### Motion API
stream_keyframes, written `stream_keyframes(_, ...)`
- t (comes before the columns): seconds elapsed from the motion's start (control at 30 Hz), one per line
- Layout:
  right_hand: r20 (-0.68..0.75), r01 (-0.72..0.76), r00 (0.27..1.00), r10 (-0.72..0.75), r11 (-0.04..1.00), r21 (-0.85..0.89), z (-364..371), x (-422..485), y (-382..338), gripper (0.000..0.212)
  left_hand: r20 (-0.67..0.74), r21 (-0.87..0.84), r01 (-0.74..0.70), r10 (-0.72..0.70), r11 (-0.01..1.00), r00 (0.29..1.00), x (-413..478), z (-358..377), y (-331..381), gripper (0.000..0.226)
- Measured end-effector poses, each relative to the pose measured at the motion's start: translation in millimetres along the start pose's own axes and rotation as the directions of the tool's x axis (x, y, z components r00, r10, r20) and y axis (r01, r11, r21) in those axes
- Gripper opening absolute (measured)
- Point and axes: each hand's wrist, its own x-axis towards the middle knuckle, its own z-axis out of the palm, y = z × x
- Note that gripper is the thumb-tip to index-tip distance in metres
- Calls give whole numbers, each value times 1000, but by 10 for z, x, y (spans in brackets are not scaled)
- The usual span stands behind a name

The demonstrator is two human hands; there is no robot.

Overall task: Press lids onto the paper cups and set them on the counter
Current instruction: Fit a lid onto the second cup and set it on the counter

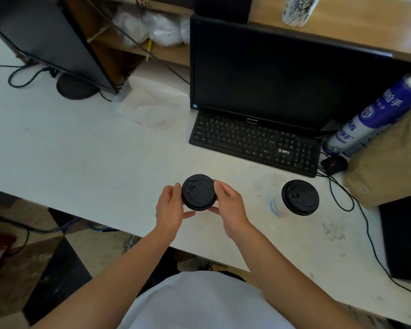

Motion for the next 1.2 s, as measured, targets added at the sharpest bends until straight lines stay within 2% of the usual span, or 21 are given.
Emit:
stream_keyframes(0.17, 53, -98, 994, 97, 995, 32, 37, 6, -48, 33, 76, -73, 106, -101, 992, 992, 9, -54, -51, 47)
stream_keyframes(0.33, 84, -88, 993, 85, 995, 37, 32, 21, -16, 37, 77, -49, 102, -98, 994, 992, 47, -53, -52, 44)
stream_keyframes(0.5, 41, -12, 999, 13, 1000, -17, 18, 64, 21, 36, 74, 36, 3, -6, 999, 997, 104, -44, -19, 33)
stream_keyframes(0.67, 64, 43, 997, -33, 988, -150, -12, 88, 9, 35, 79, 173, -136, 124, 975, 989, 171, -77, -58, 31)
stream_keyframes(0.83, 70, 205, 979, -192, 928, -312, -17, 125, -6, 31, 146, 242, -223, 192, 944, 970, 243, -130, -76, 25)
stream_keyframes(1.0, 97, 281, 959, -265, 862, -421, -14, 164, -2, 36, 250, 332, -404, 334, 852, 909, 284, -177, -54, 20)
stream_keyframes(1.2, 127, 355, 931, -343, 766, -536, -35, 209, -75, 34, 384, 424, -532, 387, 733, 838, 368, -245, 30, 32)
